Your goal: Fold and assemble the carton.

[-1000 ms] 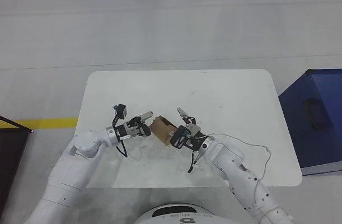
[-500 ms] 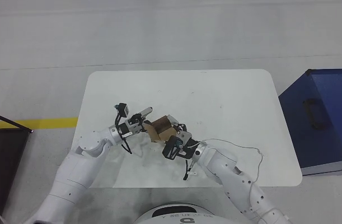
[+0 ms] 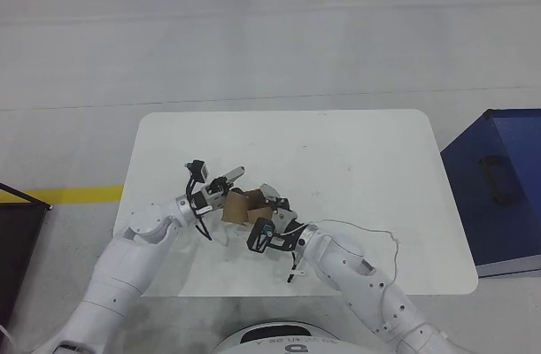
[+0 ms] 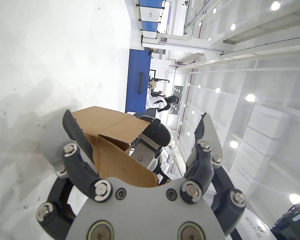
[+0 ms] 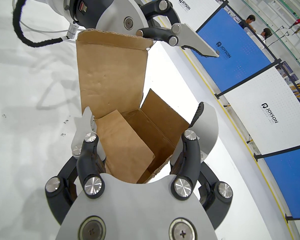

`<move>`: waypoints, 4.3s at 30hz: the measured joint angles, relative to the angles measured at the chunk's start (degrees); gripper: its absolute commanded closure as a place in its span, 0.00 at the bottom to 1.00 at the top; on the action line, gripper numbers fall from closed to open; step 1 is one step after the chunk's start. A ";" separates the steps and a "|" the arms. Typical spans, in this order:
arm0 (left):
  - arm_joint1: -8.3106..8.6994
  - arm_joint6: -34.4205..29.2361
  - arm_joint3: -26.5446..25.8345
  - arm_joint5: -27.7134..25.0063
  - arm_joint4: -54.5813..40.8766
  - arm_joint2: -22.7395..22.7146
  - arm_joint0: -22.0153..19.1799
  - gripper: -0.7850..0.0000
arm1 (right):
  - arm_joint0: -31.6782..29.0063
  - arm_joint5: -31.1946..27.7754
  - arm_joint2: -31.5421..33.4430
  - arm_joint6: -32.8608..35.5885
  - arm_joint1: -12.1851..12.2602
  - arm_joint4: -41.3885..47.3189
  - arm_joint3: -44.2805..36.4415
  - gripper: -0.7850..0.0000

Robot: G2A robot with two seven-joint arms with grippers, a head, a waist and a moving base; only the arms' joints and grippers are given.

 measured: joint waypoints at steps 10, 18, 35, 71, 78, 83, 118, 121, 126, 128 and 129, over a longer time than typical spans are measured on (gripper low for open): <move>-0.73 -2.99 1.18 -0.17 -4.52 0.62 -1.77 0.00 | -2.72 0.78 3.21 -2.93 0.94 0.79 -3.55 0.24; -1.57 -3.42 2.37 0.69 -3.73 3.02 -3.77 0.00 | -5.89 -8.69 6.37 -6.32 2.93 -3.50 -8.28 0.57; -4.33 -4.10 6.52 -1.37 -7.50 8.24 -8.50 0.00 | -10.22 -13.79 8.64 -0.30 4.65 -5.53 -10.46 0.50; -1.18 -5.02 0.25 -1.88 -7.67 -6.04 0.77 0.00 | -6.76 -4.18 2.78 6.77 3.36 2.91 -7.89 0.29; -1.44 -6.57 1.27 -2.07 -9.19 -5.42 1.74 0.00 | -4.04 -3.43 -0.66 8.30 2.66 1.84 -8.84 0.29; -1.77 -7.20 2.51 -0.03 -8.59 -3.39 2.12 0.00 | -1.28 -4.06 -3.76 8.95 2.03 0.24 -8.89 0.31; 0.14 -7.95 -2.39 -1.33 -0.81 -9.48 8.50 0.00 | -0.82 0.07 6.82 9.65 3.26 -3.25 -15.34 0.28; 0.44 -11.29 -2.67 -2.51 1.69 -9.32 8.46 0.00 | -0.07 -0.79 5.78 9.85 3.11 -3.80 -14.07 0.28; 0.70 -11.15 -3.57 -5.21 2.15 -10.47 9.22 0.00 | 2.25 -1.06 3.20 10.25 2.56 -4.23 -11.99 0.25; 0.88 -11.01 -4.16 -6.04 3.02 -11.07 9.61 0.00 | 2.69 -0.55 3.43 10.87 2.49 -4.31 -11.86 0.25; 1.02 -11.45 -4.74 -6.69 3.90 -11.34 9.90 0.00 | 2.79 0.02 3.99 11.72 2.49 -4.55 -11.71 0.24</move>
